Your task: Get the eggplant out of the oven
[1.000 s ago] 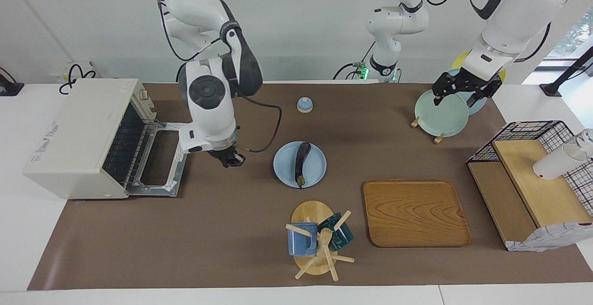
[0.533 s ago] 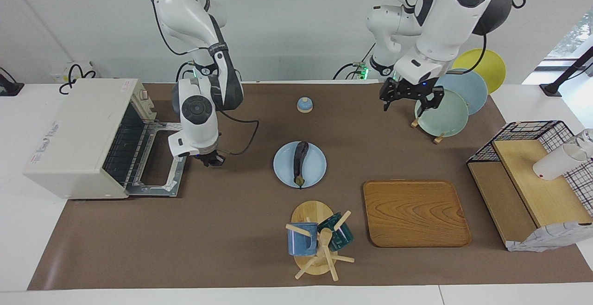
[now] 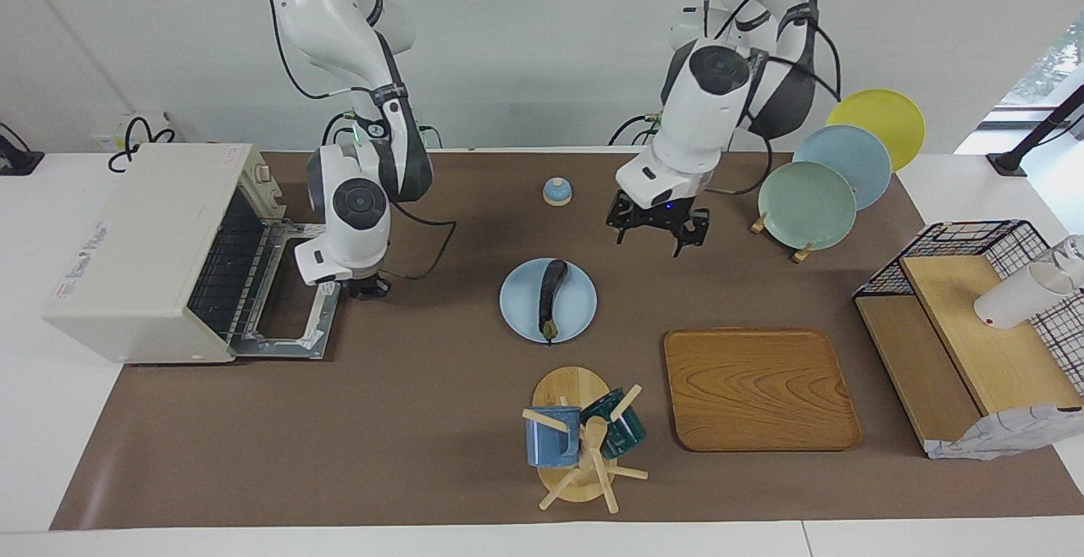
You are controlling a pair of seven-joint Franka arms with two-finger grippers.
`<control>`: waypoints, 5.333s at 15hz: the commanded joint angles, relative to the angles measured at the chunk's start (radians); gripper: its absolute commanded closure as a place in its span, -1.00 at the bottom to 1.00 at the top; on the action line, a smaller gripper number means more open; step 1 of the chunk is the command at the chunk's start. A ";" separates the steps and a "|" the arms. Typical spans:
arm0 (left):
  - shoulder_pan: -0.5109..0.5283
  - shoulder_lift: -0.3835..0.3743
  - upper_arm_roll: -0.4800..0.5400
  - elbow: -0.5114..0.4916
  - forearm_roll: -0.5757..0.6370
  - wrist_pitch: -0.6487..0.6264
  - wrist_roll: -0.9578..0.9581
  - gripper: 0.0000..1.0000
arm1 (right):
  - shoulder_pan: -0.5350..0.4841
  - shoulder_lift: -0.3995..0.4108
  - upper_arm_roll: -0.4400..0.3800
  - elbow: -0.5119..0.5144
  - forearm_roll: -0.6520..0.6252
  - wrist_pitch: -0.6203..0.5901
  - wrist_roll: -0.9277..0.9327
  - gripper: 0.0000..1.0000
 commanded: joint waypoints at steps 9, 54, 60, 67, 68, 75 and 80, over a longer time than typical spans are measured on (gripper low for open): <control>-0.141 0.167 0.017 0.030 -0.075 0.181 -0.090 -1.00 | -0.027 -0.039 0.012 0.050 -0.268 -0.090 -0.044 1.00; 0.439 0.365 0.034 0.359 0.001 0.050 0.210 1.00 | -0.263 -0.275 0.053 0.438 0.286 -0.617 -0.665 -1.00; 0.440 0.357 0.036 0.342 -0.003 0.047 0.214 -1.00 | -0.257 -0.300 0.055 0.425 0.286 -0.614 -0.684 -1.00; 0.453 0.210 0.059 0.325 -0.003 -0.050 0.206 -1.00 | -0.271 -0.313 0.052 0.432 0.291 -0.598 -0.693 -1.00; 0.454 0.171 0.060 0.326 -0.005 -0.097 0.201 -1.00 | -0.271 -0.313 0.052 0.431 0.292 -0.588 -0.691 -1.00; 0.462 -0.083 0.092 0.325 0.001 -0.413 0.172 -1.00 | -0.276 -0.315 0.040 0.446 0.298 -0.585 -0.684 -1.00; 0.459 -0.221 0.092 0.279 0.053 -0.572 0.174 -1.00 | -0.277 -0.318 0.037 0.460 0.301 -0.586 -0.687 -1.00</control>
